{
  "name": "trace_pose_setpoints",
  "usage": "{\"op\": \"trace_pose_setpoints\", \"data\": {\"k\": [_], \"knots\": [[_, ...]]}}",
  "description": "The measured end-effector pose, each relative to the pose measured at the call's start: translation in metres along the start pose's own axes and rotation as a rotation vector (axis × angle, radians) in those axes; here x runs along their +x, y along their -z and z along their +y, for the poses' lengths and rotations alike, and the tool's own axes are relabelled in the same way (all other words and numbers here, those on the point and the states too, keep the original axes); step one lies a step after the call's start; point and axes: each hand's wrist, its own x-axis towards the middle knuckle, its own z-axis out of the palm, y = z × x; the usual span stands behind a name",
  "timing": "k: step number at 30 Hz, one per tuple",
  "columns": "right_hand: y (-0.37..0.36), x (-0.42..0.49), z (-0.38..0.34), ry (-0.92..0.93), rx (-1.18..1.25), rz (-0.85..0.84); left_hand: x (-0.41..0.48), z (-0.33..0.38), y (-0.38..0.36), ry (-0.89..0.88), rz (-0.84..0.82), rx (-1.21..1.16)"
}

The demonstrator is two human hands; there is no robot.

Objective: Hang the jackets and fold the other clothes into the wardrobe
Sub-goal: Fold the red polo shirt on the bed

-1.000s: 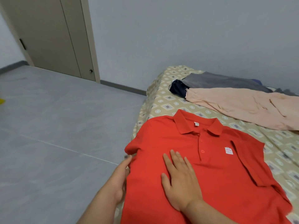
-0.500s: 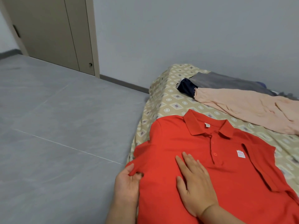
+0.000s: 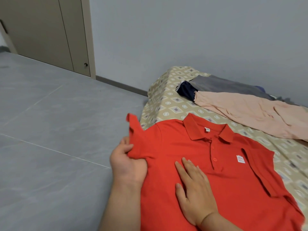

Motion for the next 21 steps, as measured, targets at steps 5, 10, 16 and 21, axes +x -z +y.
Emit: {"op": "trace_pose_setpoints", "data": {"k": [5, 10, 16, 21], "knots": [[-0.001, -0.001, 0.005, -0.067, 0.1, 0.016, -0.011, -0.036, -0.034, 0.095, -0.307, 0.923], [-0.002, -0.003, 0.005, -0.131, 0.212, 0.039, -0.006, -0.041, -0.01, 0.09, -0.094, 0.851], [-0.003, -0.004, 0.007, -0.098, 0.221, 0.065, 0.049, -0.035, -0.014, -0.21, -0.102, 1.454], [-0.003, -0.003, 0.004, -0.097, 0.158, 0.063, 0.093, -0.036, -0.025, -0.135, -0.461, 1.963]]}}
